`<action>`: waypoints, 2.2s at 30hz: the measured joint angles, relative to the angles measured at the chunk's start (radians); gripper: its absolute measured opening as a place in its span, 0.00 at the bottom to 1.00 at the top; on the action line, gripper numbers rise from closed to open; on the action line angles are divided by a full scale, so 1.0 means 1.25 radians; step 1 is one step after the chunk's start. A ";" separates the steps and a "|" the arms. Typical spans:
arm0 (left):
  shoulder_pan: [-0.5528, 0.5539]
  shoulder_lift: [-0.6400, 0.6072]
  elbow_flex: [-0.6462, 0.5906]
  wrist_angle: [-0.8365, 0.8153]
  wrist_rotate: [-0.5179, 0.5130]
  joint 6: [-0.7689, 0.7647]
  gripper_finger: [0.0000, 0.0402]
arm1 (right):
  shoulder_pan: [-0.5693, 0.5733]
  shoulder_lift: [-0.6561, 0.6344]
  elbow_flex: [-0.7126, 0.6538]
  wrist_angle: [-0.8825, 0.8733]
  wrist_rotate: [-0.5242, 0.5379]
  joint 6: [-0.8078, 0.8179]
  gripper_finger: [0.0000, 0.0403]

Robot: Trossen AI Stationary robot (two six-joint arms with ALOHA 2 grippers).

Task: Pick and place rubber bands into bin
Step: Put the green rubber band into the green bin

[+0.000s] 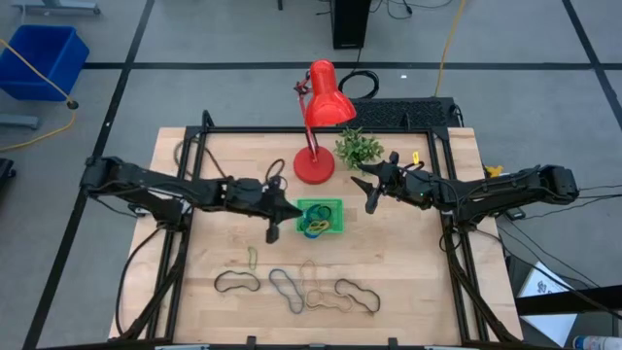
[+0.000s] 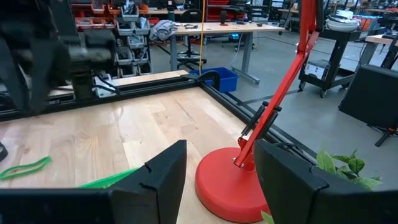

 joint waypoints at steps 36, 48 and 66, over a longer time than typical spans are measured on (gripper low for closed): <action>-0.036 -0.103 0.000 -0.122 0.018 -0.125 0.37 | 0.000 0.000 0.000 0.000 0.000 -0.002 0.45; -0.128 -0.091 -0.001 -0.524 -0.026 -0.120 0.37 | 0.000 0.000 0.000 0.000 0.000 -0.005 0.45; -0.186 0.141 -0.001 -0.578 -0.022 -0.089 0.37 | 0.000 0.000 0.000 0.000 0.001 -0.026 0.45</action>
